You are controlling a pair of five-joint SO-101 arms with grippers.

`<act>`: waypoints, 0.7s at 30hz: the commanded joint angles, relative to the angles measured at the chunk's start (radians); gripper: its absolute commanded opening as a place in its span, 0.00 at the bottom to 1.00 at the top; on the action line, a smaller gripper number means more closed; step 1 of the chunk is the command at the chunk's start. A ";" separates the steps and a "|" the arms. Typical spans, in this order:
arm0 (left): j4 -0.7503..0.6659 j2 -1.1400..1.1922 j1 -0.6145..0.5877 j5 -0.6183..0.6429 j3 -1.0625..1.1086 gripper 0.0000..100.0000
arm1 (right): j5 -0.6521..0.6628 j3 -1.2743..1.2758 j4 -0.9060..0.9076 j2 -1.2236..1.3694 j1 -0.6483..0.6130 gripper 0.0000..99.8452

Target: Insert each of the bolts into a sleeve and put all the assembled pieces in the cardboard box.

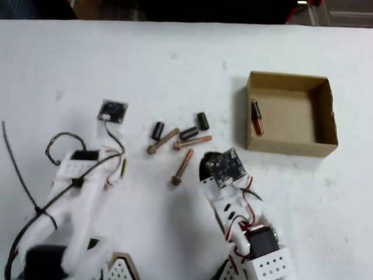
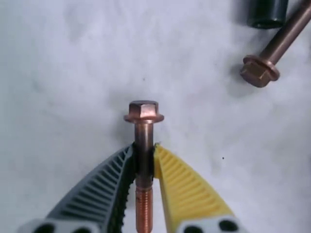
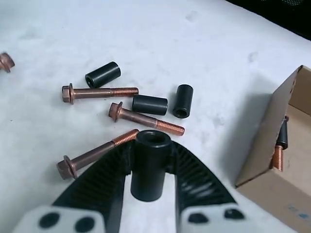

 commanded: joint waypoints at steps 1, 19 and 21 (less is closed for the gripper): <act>-0.028 0.067 0.001 0.014 -0.074 0.02 | -0.006 -0.011 -0.028 -0.008 -0.007 0.02; 0.046 0.111 -0.005 -0.018 -0.186 0.18 | -0.006 -0.012 -0.028 -0.008 -0.005 0.02; 0.087 0.117 -0.002 -0.064 -0.229 0.18 | -0.006 -0.012 -0.028 -0.008 -0.005 0.02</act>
